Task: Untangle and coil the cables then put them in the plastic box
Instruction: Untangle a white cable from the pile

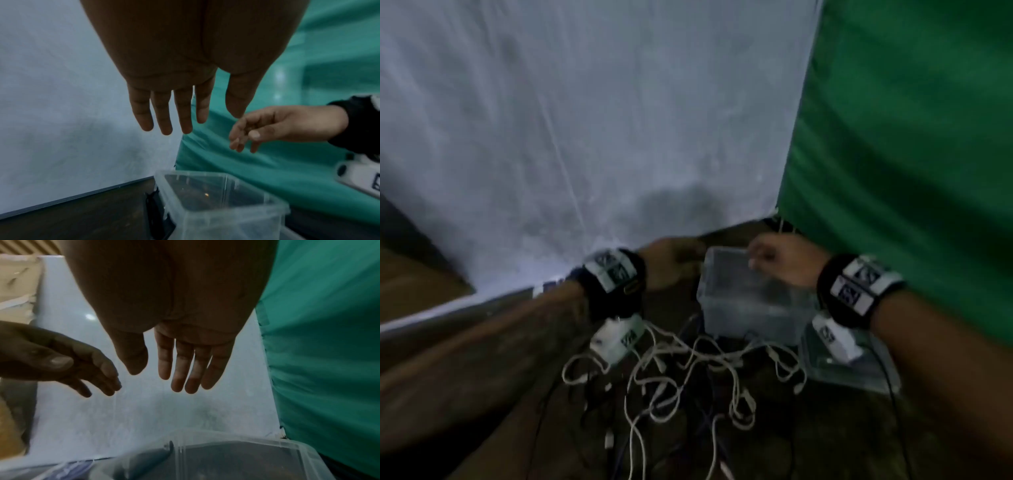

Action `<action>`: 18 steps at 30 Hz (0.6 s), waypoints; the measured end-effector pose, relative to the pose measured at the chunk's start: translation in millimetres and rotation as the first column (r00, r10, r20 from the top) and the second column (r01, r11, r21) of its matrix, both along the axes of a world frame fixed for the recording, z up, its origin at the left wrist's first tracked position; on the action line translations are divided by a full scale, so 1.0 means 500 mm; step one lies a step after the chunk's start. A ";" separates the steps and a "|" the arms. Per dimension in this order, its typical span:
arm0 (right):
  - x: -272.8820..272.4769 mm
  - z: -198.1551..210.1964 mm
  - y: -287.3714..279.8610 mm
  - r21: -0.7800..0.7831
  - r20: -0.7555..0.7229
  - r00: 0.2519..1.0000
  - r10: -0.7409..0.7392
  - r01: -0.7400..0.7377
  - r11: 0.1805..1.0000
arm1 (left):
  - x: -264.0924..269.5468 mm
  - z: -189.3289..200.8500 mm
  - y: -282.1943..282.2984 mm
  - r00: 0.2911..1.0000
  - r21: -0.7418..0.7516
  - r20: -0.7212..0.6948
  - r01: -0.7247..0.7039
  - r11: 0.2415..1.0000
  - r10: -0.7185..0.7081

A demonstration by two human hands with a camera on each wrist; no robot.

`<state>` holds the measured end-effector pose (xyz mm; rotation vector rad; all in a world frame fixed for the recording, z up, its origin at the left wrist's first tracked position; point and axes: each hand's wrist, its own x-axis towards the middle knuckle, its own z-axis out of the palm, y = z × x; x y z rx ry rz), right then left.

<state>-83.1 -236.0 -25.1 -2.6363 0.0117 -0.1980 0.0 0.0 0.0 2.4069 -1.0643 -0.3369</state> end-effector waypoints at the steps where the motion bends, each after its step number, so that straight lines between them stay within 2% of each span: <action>1: 0.010 -0.020 -0.007 -0.003 0.020 1.000 0.003 -0.003 1.000 | 0.012 -0.026 -0.008 1.000 -0.017 0.016 0.024 1.000 -0.024; 5: 0.000 -0.047 -0.010 -0.065 0.101 0.995 0.021 -0.014 0.998 | 0.038 -0.083 -0.013 0.993 0.021 0.086 0.080 0.997 -0.081; 8: -0.039 -0.095 0.015 -0.074 0.188 0.981 0.041 -0.028 0.997 | 0.018 -0.132 -0.002 0.978 0.035 0.172 0.110 0.993 -0.114; 10: -0.067 -0.117 0.039 -0.067 0.210 0.977 0.027 -0.013 0.998 | -0.006 -0.152 0.011 0.988 -0.005 0.112 0.108 0.994 -0.107; 12: -0.103 -0.144 0.075 -0.075 0.198 0.980 0.032 -0.018 0.997 | -0.041 -0.178 0.026 0.989 0.019 0.074 0.129 0.991 -0.130; 16: -0.178 -0.204 0.160 -0.114 0.067 0.997 0.035 -0.027 0.993 | -0.128 -0.252 0.066 0.964 0.178 -0.153 0.244 0.953 -0.218; 18: -0.215 -0.233 0.207 -0.148 -0.039 0.997 0.062 -0.067 0.987 | -0.173 -0.291 0.082 0.953 0.275 -0.190 0.281 0.919 -0.235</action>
